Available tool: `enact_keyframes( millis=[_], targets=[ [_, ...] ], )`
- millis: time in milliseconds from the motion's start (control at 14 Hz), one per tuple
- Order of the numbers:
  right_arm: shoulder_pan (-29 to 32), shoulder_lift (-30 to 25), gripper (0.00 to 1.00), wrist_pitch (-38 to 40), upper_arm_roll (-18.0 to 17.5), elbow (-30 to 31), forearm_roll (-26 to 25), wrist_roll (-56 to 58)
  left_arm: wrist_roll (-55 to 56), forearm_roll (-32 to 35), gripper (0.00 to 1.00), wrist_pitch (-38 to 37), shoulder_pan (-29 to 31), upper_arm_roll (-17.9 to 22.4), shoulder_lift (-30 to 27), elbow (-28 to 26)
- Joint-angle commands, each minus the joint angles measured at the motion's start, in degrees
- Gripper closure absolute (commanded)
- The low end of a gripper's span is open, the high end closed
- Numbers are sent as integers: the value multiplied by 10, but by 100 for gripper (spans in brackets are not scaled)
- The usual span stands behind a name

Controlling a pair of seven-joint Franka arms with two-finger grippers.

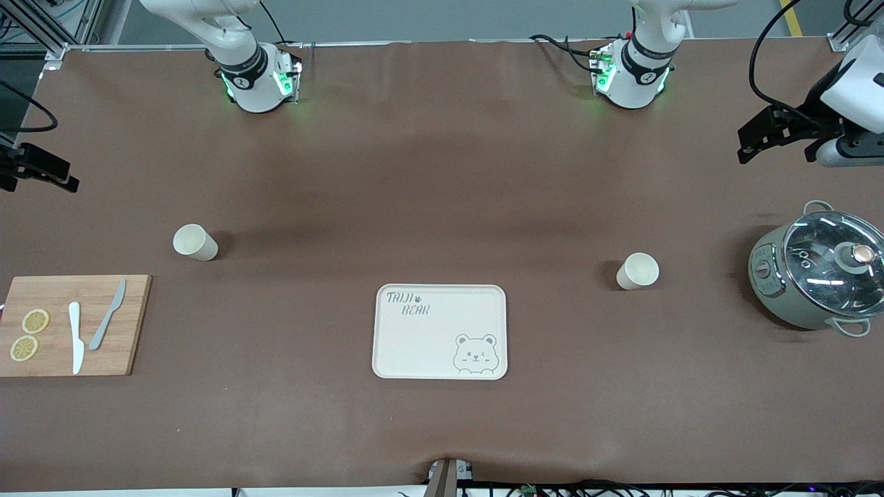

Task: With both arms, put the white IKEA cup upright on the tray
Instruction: 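Move the left gripper down to the white cup beside the steel pot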

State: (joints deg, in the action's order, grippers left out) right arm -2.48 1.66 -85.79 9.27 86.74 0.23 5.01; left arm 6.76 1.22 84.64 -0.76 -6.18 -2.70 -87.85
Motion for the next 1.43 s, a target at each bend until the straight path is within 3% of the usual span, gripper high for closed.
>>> enact_keyframes(
  millis=[0,429,643,1071,1357],
  targets=[
    [7,-7,0,3,-3,5,9,7,-10,0,0,-14,1,1,7,15],
    [7,-7,0,3,-3,5,9,8,-10,1,0,-13,3,16,14,15],
    [7,-7,0,3,-3,5,9,7,-10,6,0,16,8,22,49,4],
    [8,-7,0,3,-3,5,9,8,-8,11,0,196,24,20,66,-130],
    [8,-7,0,3,-3,5,9,8,-8,11,0,282,24,20,88,-186]
  ],
)
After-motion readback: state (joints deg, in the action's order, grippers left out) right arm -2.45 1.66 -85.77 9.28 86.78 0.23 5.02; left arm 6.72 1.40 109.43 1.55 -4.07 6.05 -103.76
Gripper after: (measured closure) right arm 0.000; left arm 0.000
